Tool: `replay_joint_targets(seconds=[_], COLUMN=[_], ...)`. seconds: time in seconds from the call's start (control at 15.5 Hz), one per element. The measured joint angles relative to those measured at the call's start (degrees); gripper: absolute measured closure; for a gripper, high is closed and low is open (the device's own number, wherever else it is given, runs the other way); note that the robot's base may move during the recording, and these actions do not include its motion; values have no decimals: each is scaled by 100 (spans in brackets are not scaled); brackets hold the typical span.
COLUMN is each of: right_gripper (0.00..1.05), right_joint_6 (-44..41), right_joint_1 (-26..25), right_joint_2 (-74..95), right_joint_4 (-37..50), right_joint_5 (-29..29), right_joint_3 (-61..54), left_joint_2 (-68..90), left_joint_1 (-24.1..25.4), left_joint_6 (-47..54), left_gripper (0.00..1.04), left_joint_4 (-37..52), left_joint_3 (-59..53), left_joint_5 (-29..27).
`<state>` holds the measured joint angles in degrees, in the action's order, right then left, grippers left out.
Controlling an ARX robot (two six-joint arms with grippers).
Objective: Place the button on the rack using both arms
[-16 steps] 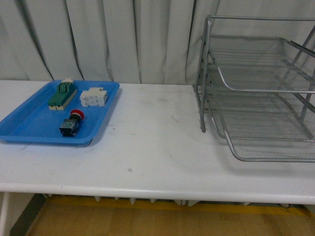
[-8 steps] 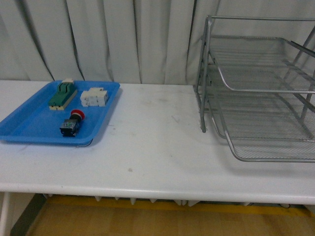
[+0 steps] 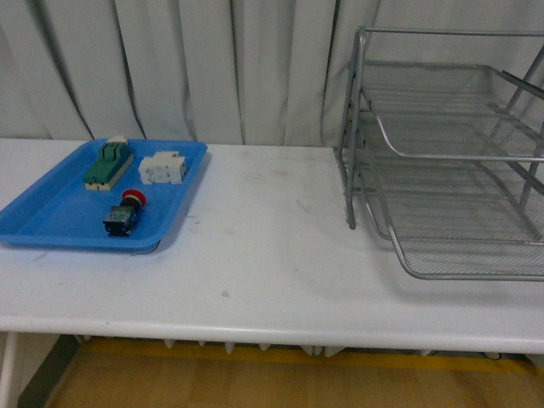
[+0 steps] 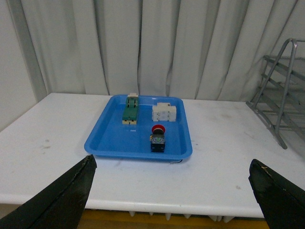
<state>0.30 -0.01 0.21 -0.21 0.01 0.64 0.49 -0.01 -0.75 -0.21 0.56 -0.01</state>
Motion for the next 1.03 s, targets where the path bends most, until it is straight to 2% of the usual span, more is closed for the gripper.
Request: replay_joint_targets(seconds=[0.06,0.52,0.64,0.71,0.9,1.03], right_gripper=[7,7,7,7,7,7], right_joint_6=[-2,-2,-4,-4,-7,-7], right_joint_1=[0,0,0,0,0,0], right_joint_2=[0,0,0,0,0,0], right_joint_4=[0,0,0,2,2,0], right_joint_5=[0,2,-4,0,0,0], right_joint_3=[0,0,0,0,0,0], left_joint_2=[0,4,986,1364,3136,5619], left_joint_1=[0,0,-15,55,529,459], left_joint_6=[0,-9,-608,-885,-1128,-960], left_gripper=[7,7,7,7,7,7], left_joint_4=[0,-28,-1510,-1399,514,2356], left_joint_3=[0,0,688,791,761,1182], left_joint_5=[0,0,-81,55,551,719])
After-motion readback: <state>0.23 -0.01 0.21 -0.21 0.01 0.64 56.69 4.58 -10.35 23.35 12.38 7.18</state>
